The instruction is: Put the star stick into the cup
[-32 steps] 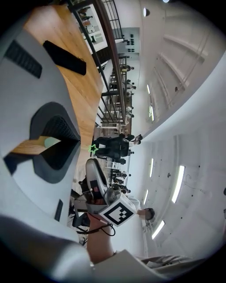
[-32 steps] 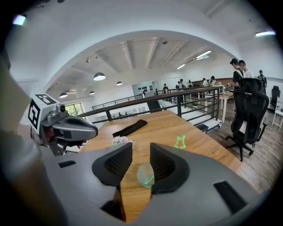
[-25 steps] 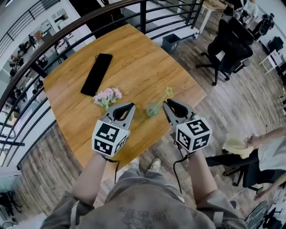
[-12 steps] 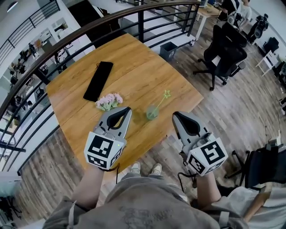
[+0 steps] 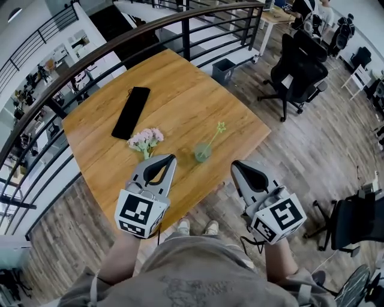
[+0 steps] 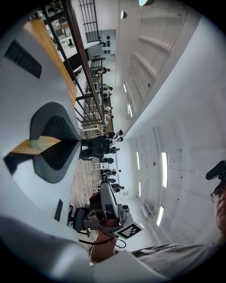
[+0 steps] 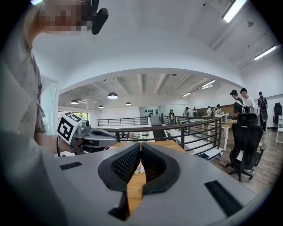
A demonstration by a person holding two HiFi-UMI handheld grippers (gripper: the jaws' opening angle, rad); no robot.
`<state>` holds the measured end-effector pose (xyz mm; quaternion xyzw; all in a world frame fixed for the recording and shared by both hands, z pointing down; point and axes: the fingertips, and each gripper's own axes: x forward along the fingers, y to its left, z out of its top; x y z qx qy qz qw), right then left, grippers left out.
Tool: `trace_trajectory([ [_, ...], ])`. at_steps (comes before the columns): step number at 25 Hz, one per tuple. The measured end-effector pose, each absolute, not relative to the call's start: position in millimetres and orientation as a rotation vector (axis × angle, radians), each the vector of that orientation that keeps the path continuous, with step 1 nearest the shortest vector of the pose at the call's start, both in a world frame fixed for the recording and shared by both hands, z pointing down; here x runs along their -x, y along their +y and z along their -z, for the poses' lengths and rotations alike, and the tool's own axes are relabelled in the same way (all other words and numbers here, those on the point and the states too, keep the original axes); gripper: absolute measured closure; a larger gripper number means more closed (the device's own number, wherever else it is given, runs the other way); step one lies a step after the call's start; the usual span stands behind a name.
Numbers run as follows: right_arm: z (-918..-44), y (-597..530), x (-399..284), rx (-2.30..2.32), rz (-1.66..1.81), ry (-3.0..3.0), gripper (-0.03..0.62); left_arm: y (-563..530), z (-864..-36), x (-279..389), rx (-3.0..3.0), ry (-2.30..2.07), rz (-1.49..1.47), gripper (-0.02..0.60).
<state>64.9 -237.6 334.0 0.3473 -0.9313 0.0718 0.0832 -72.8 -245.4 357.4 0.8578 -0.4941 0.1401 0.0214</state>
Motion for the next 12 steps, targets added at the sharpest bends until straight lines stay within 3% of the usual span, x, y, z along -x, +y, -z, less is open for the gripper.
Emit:
trace_trajectory([
  [12, -339.8, -240.4, -65.0, -1.035, -0.221, -2.757, 0.559, -246.9, -361.6, 73.6, -2.656, -1.545, -0.443, 0.566],
])
